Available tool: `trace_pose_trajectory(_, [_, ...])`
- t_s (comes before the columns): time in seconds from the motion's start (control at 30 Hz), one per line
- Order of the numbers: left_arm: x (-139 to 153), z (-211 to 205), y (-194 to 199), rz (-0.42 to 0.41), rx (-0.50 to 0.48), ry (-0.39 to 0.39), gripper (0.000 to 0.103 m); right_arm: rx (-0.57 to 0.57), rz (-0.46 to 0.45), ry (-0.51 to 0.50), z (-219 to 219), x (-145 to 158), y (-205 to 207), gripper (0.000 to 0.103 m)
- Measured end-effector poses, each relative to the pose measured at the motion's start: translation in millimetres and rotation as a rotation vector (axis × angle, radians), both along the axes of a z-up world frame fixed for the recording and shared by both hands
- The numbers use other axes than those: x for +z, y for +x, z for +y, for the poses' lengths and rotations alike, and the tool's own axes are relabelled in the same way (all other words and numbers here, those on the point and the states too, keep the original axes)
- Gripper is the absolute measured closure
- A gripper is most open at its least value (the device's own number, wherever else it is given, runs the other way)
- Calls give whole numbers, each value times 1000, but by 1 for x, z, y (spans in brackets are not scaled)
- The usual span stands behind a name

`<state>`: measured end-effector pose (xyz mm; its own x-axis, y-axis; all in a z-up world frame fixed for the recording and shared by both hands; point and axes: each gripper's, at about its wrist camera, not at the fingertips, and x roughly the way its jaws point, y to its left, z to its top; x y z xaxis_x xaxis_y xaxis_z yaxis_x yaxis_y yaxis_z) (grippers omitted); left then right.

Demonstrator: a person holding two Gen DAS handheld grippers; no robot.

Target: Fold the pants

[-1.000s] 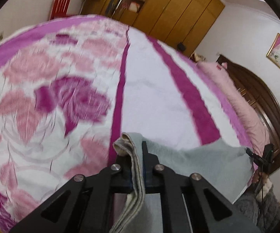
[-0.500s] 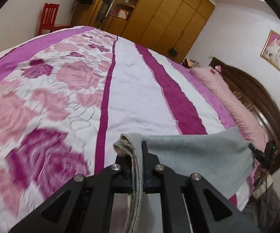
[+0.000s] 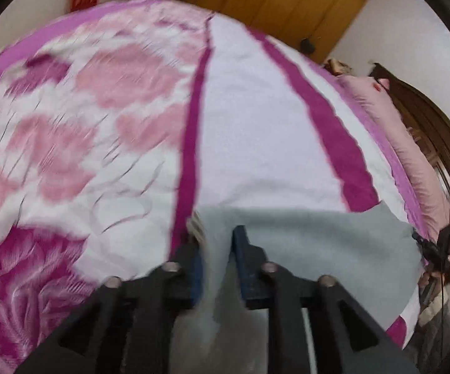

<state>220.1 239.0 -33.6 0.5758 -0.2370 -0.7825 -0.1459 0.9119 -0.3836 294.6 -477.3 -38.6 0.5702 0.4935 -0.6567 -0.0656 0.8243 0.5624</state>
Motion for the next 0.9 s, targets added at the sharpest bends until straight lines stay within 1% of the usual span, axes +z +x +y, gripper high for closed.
trace_pose_trajectory(0.03, [2, 4, -6, 6, 9, -7, 78, -45, 2, 27, -11, 3, -10, 58])
trace_pose_trajectory(0.07, [5, 9, -13, 15, 25, 2, 73, -91, 1, 61, -22, 5, -22, 55])
trace_pose_trajectory(0.1, [10, 14, -23, 26, 49, 18, 63, -129, 14, 97, -33, 5, -34, 49])
trace_pose_trajectory(0.13, [13, 19, -35, 40, 71, 28, 59, -151, 31, 123, -39, 3, -43, 48])
trace_pose_trajectory(0.17, [15, 22, -47, 50, 95, 27, 58, -175, 54, 187, -47, 0, -61, 48])
trace_pose_trajectory(0.2, [17, 27, -66, 60, 124, -1, 53, -191, 74, 248, -51, -4, -75, 48])
trace_pose_trajectory(0.23, [17, 30, -77, 62, 139, -42, 44, -199, 80, 292, -53, -7, -85, 48])
trace_pose_trajectory(0.27, [14, 33, -89, 64, 154, -91, 40, -199, 83, 367, -52, -13, -99, 48])
trace_pose_trajectory(0.3, [11, 34, -106, 64, 169, -156, 37, -200, 95, 408, -48, -17, -108, 48])
trace_pose_trajectory(0.33, [9, 33, -116, 60, 181, -190, 36, -200, 103, 431, -43, -21, -114, 48])
trace_pose_trajectory(0.37, [6, 31, -129, 55, 197, -228, 36, -195, 111, 436, -37, -24, -118, 48])
trace_pose_trajectory(0.4, [6, 29, -134, 52, 204, -250, 35, -188, 111, 421, -31, -24, -119, 48])
trace_pose_trajectory(0.47, [5, 22, -144, 54, 211, -289, 33, -190, 97, 348, -21, -21, -122, 48])
trace_pose_trajectory(0.5, [5, 16, -148, 57, 212, -301, 32, -193, 101, 336, -18, -19, -122, 48])
trace_pose_trajectory(0.57, [4, 6, -151, 58, 199, -321, 30, -178, 108, 354, -10, -19, -120, 48])
trace_pose_trajectory(0.63, [-1, -3, -146, 56, 177, -350, 29, -168, 117, 342, -2, -22, -115, 48])
trace_pose_trajectory(0.67, [-3, -7, -142, 59, 170, -352, 27, -170, 109, 336, 1, -22, -112, 48])
trace_pose_trajectory(0.7, [-5, -11, -138, 55, 168, -341, 24, -173, 100, 342, 2, -23, -109, 48])
trace_pose_trajectory(0.73, [-6, -13, -133, 44, 176, -336, 20, -181, 93, 359, 1, -24, -107, 48])
trace_pose_trajectory(0.77, [-6, -14, -130, 29, 185, -352, 19, -186, 87, 372, 1, -24, -106, 48])
trace_pose_trajectory(0.83, [-7, -12, -122, 6, 206, -393, 19, -191, 77, 390, 1, -26, -101, 48])
trace_pose_trajectory(0.9, [-10, -9, -115, -7, 236, -412, 19, -191, 74, 391, 3, -25, -97, 48])
